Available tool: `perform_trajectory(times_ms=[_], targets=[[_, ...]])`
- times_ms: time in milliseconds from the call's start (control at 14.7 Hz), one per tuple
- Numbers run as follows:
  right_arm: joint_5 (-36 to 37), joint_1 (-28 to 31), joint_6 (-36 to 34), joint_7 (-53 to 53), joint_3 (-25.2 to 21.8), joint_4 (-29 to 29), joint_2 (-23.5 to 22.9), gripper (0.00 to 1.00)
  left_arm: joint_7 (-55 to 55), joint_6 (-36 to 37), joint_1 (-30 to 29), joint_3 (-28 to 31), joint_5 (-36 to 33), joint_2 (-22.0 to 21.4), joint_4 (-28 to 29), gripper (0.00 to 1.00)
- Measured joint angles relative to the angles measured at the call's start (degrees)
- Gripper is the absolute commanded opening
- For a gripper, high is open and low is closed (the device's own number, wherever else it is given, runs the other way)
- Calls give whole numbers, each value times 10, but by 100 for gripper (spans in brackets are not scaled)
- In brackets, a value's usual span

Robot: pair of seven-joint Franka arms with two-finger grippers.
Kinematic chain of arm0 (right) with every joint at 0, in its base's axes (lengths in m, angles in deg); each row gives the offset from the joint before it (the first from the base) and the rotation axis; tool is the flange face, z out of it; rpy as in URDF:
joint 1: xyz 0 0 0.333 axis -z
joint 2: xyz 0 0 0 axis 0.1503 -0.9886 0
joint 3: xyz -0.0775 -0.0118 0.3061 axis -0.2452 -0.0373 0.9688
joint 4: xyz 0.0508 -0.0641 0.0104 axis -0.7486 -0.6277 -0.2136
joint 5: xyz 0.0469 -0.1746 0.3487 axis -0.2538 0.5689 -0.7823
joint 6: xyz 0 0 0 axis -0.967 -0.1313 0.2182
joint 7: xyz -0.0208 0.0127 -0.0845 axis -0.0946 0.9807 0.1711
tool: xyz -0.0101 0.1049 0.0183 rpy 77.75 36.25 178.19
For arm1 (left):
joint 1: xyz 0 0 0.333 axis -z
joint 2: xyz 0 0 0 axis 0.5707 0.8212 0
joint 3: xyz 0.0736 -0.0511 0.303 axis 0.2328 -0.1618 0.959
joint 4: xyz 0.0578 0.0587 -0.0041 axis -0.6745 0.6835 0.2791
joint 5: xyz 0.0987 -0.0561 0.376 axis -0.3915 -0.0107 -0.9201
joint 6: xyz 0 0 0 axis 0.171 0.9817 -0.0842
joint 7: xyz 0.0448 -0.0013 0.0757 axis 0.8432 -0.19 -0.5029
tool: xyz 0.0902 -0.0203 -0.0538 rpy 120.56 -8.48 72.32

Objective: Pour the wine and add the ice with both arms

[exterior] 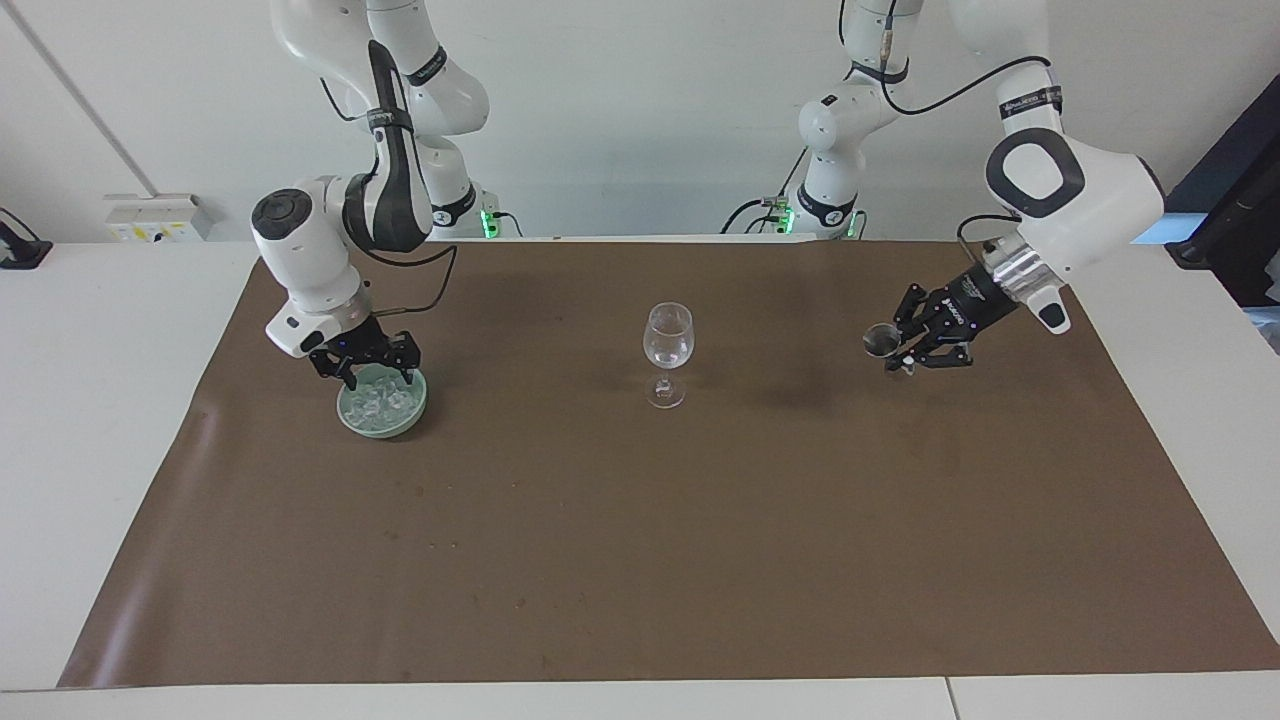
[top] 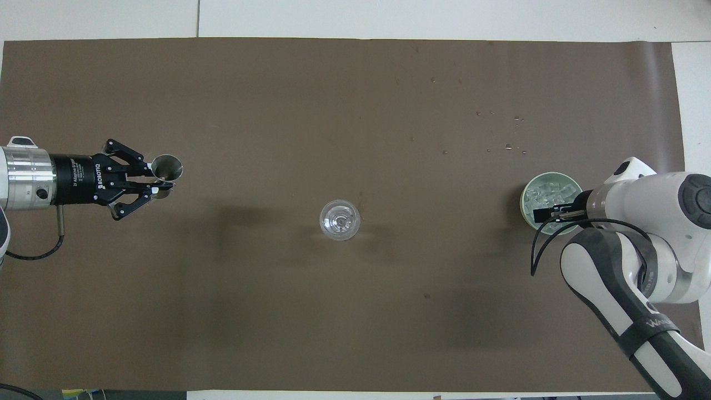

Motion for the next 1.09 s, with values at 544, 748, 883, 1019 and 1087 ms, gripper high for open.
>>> perform_trajectory(times_ms=[544, 748, 883, 1019, 1087], targets=[[1, 1, 1, -22, 0, 0, -1, 75, 44, -80, -87, 1, 139, 71, 28, 0], [1, 2, 2, -27, 0, 0, -1, 75, 63, -98, -115, 1, 183, 93, 31, 0], [2, 3, 7, -34, 0, 0, -1, 75, 79, -121, -122, 1, 204, 113, 32, 0], [4, 7, 10, -39, 0, 0, -1, 75, 106, -134, -126, 1, 237, 132, 32, 0], [8, 8, 10, -40, -1, 0, -2, 75, 120, -135, -130, 1, 250, 138, 33, 0]])
